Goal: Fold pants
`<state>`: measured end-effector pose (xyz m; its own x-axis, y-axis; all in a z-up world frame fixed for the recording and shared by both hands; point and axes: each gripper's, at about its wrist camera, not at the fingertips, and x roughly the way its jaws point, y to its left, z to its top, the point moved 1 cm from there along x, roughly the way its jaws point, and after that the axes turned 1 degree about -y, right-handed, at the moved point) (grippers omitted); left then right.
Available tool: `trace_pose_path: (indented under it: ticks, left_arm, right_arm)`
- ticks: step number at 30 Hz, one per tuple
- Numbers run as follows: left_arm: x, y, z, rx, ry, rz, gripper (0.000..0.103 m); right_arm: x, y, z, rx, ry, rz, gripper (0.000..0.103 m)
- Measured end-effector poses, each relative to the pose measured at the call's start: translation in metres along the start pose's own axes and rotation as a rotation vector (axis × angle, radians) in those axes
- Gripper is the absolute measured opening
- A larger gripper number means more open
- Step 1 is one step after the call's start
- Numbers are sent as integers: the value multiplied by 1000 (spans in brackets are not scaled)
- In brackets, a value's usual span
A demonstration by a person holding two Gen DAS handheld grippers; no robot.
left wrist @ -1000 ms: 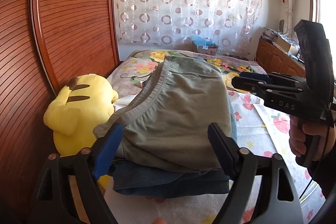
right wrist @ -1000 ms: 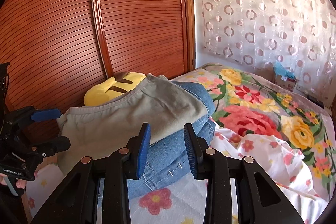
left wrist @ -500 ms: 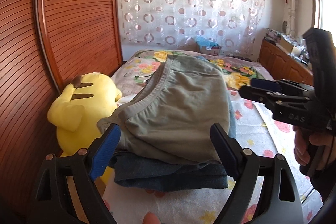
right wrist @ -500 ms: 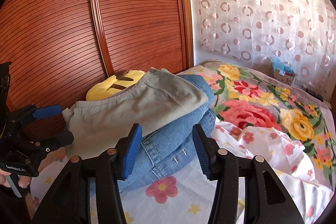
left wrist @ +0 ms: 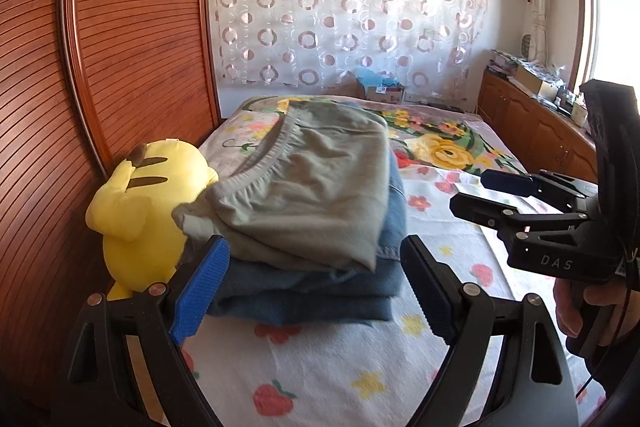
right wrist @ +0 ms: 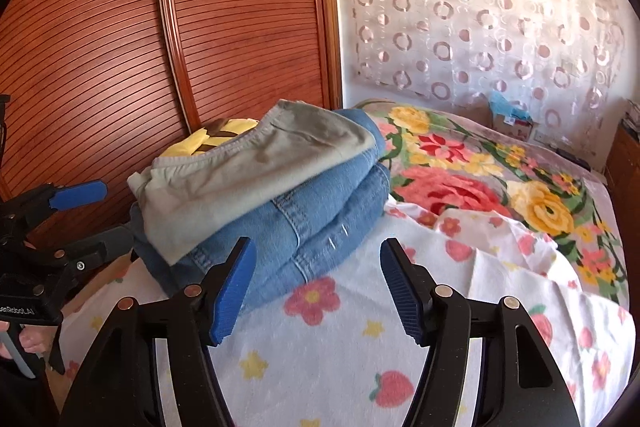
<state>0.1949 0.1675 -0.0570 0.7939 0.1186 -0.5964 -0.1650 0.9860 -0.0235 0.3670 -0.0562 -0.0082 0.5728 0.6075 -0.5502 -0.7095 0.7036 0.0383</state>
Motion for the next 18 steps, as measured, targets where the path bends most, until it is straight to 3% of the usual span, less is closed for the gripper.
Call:
trace_pose_path:
  ticks: [9, 12, 18]
  left_arm:
    - [-29, -28, -12, 36, -15, -65, 88]
    - [-39, -40, -16, 50, -21, -86, 88]
    - [-54, -70, -24, 86, -22, -125, 88]
  right_arm:
    - [-62, 16, -30, 69, 6, -104, 67]
    - [-86, 23, -42, 85, -4, -160, 77]
    - [-137, 41, -67, 125, -18, -248, 78]
